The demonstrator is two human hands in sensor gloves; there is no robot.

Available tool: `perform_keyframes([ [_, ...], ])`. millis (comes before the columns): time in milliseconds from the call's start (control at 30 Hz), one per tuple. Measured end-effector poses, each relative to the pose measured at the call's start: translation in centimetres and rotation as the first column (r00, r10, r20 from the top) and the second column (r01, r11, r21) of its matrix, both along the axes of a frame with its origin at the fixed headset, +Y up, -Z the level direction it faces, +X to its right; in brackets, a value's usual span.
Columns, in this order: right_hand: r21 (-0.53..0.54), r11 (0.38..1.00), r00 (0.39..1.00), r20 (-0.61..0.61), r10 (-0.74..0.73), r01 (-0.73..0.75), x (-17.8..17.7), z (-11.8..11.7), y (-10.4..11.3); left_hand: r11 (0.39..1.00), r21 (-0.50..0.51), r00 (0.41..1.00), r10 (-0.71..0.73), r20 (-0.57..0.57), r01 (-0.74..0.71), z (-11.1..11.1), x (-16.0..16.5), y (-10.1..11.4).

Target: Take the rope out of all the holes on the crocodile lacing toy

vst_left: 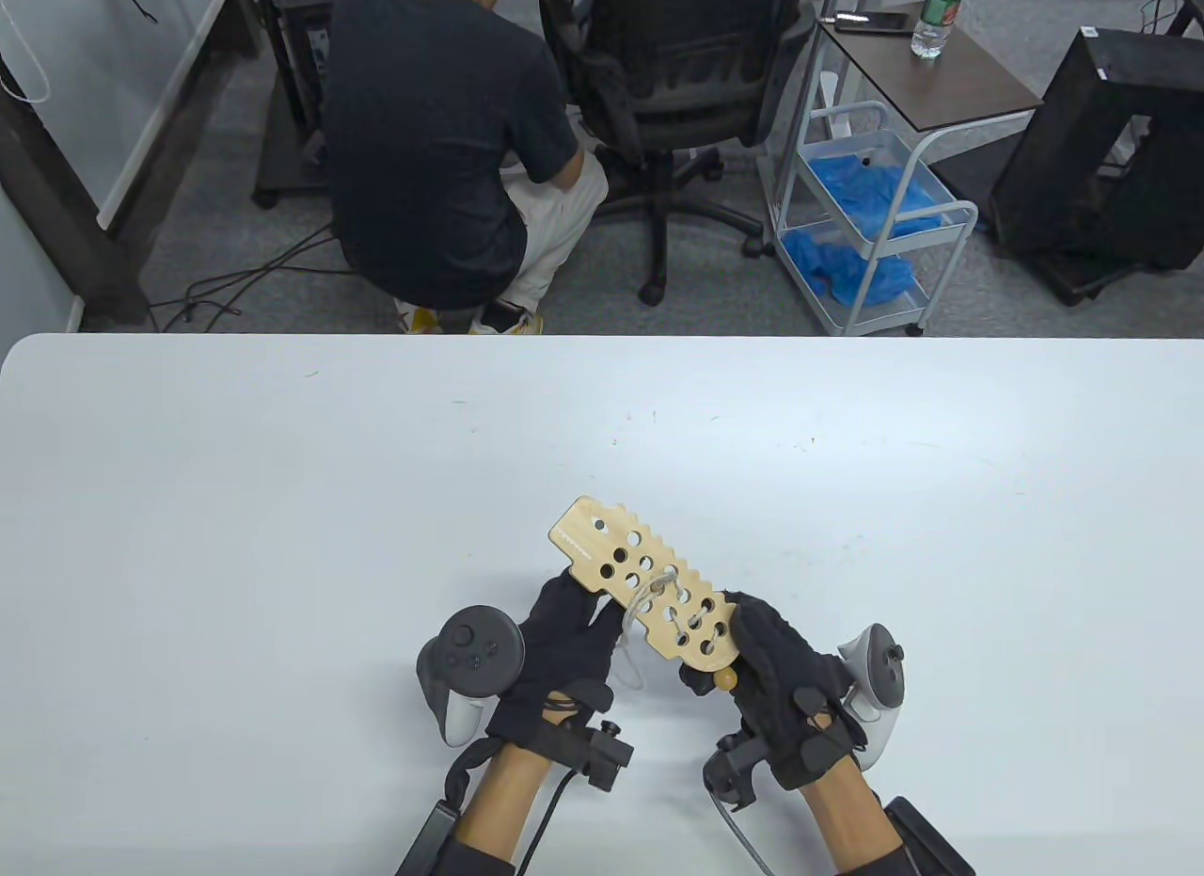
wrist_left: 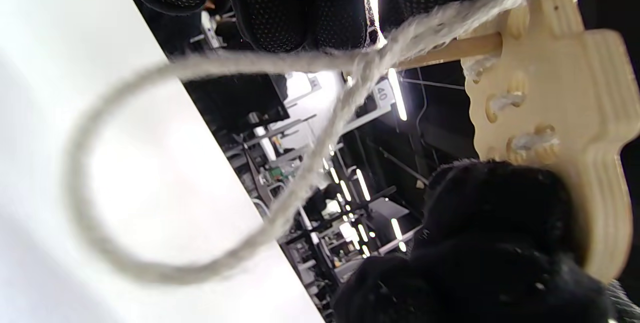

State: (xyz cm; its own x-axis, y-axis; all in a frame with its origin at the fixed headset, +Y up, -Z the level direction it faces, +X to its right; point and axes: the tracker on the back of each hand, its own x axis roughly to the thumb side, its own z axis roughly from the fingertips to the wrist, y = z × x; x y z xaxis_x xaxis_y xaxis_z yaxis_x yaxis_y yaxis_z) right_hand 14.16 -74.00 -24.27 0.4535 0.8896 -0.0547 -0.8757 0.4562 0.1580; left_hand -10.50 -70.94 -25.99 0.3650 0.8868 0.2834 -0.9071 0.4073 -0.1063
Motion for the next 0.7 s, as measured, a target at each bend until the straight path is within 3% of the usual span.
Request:
perform_keyframes([
  [133,-0.02,0.999,0.999,-0.031,-0.033,0.032,-0.5,0.1,-0.3,0.997,-0.02,0.987,0.081,0.142,-0.078,-0.4,0.4,-0.2],
  [233,-0.028,0.999,0.998,-0.049,-0.046,0.045,-0.7,0.0,-0.5,0.997,0.008,0.986,0.075,0.152,-0.077,-0.3,0.4,-0.1],
  [400,-0.062,0.995,0.995,-0.057,-0.085,0.081,-0.7,-0.1,-0.9,0.979,0.178,0.994,-0.108,0.032,0.1,0.2,0.5,0.8],
  [700,-0.058,0.997,0.998,-0.038,-0.044,0.042,0.3,-0.4,-1.2,0.948,0.193,0.966,-0.237,-0.102,0.253,0.5,0.3,1.1],
])
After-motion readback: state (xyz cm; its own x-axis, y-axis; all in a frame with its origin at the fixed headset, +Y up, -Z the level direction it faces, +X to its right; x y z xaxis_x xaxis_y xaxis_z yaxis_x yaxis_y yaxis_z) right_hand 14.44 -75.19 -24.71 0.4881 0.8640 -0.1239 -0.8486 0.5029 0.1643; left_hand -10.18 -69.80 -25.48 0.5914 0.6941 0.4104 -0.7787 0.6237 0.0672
